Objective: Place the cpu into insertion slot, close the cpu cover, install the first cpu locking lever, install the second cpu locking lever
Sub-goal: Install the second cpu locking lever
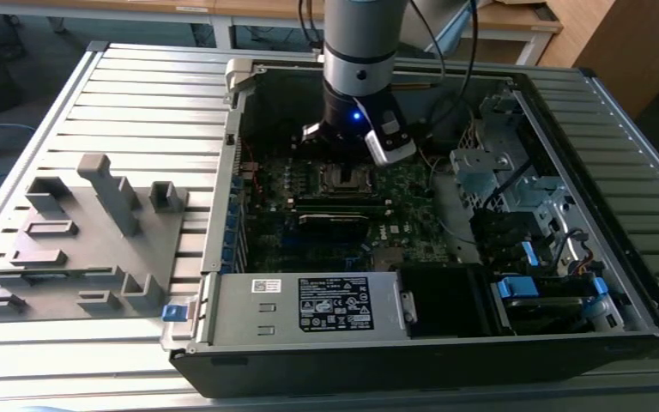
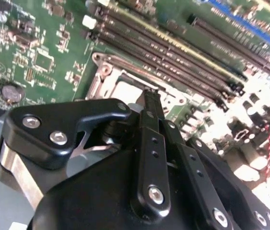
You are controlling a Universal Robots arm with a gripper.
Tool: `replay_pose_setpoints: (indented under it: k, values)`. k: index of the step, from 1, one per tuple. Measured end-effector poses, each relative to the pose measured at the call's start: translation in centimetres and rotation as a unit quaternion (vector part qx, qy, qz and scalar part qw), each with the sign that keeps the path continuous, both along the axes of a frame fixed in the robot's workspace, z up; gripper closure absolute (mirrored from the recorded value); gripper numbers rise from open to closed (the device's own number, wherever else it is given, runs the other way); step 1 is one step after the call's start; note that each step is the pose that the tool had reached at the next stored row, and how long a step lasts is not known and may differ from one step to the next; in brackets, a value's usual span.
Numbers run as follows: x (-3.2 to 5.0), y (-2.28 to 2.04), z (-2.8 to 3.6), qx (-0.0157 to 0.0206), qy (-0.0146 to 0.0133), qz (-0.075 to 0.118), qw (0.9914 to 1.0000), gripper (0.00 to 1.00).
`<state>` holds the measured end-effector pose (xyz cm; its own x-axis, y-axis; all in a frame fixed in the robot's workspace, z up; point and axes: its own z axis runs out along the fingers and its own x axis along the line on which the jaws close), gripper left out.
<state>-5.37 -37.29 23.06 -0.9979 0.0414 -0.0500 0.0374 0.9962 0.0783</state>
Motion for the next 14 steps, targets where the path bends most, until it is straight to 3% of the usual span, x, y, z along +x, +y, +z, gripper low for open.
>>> replay_pose_setpoints:
  k: [9, 14]
  values:
    - [0.11, 2.17, -0.12, -0.0001, 0.0, 0.0, 1.0, 0.89]
    - [0.43, 2.51, -0.24, -0.0005, 0.0, 0.0, 1.0, 0.89]
